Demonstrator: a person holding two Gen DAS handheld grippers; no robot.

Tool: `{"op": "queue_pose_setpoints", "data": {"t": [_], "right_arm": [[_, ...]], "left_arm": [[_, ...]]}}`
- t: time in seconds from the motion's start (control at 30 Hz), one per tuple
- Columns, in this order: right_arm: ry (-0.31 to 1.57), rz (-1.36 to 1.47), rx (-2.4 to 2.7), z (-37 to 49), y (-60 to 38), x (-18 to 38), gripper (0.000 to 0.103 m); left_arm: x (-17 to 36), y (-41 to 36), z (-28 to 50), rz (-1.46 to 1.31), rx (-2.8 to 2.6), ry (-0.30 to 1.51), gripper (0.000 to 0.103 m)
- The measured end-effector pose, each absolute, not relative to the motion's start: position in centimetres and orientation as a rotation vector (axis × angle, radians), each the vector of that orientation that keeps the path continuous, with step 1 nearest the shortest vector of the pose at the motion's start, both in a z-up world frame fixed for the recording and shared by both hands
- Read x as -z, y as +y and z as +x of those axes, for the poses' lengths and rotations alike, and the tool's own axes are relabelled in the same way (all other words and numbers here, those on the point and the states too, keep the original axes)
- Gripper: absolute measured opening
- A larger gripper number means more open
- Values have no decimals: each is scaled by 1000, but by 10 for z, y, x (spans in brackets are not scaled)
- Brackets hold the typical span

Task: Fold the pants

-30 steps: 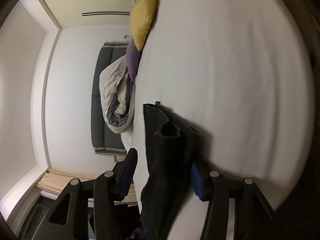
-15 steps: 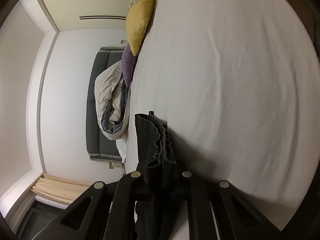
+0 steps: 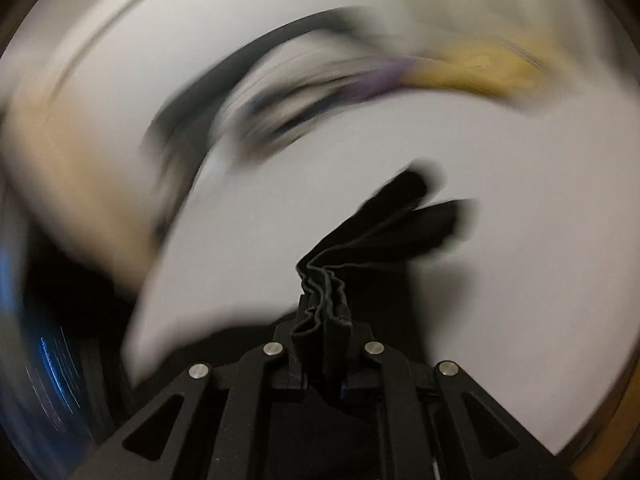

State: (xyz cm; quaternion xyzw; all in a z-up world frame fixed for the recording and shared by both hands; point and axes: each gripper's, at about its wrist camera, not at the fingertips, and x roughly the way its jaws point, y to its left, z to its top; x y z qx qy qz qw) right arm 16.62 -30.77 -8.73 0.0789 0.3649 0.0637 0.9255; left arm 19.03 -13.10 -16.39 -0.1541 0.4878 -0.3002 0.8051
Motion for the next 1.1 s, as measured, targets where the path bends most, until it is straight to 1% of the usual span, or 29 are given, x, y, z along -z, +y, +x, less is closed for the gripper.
{"op": "queue_pose_setpoints", "data": {"t": [0.03, 0.07, 0.13, 0.17, 0.2, 0.27, 0.37, 0.5, 0.63, 0.73, 0.8, 0.83, 0.87, 0.9, 0.93, 1.0, 1.07, 1.1], "right_arm": [[802, 42, -156, 170, -277, 100, 11], [873, -67, -149, 175, -248, 126, 11], [932, -62, -128, 177, -237, 152, 11], [922, -59, -105, 175, -235, 157, 11], [901, -70, -97, 172, -233, 157, 11], [882, -111, -91, 169, -230, 154, 11], [836, -163, -69, 162, -224, 146, 11], [752, -304, -51, 145, -197, 134, 11], [686, -380, -38, 131, -174, 126, 11], [677, -412, -47, 127, -161, 122, 11], [677, -430, -56, 125, -153, 122, 11], [680, -433, -62, 125, -150, 122, 11], [679, -437, -72, 124, -146, 121, 11], [672, -443, -85, 122, -140, 119, 11], [663, -452, -101, 121, -133, 116, 11], [651, -476, -128, 117, -121, 114, 11], [647, -499, -157, 112, -108, 115, 11], [650, -504, -176, 111, -102, 117, 11]], "left_arm": [[163, -128, 191, -354, 646, 1046, 94], [160, -122, 192, -400, 650, 1051, 94], [157, -108, 194, -504, 659, 1068, 95], [156, -102, 196, -535, 666, 1081, 95], [155, -98, 196, -556, 675, 1095, 95], [156, -93, 200, -611, 673, 1132, 100], [159, -96, 208, -684, 664, 1187, 100], [156, -110, 219, -710, 718, 1246, 100], [156, -127, 227, -676, 759, 1313, 102], [156, -131, 237, -675, 774, 1337, 102], [153, -129, 242, -676, 783, 1337, 99], [151, -128, 245, -660, 787, 1337, 88], [149, -128, 249, -624, 804, 1350, 63], [149, -128, 252, -588, 814, 1372, 51], [149, -125, 254, -557, 815, 1385, 30], [145, -119, 257, -456, 800, 1385, 28], [141, -110, 261, -420, 800, 1376, 18], [139, -105, 262, -408, 794, 1371, 17]]}}
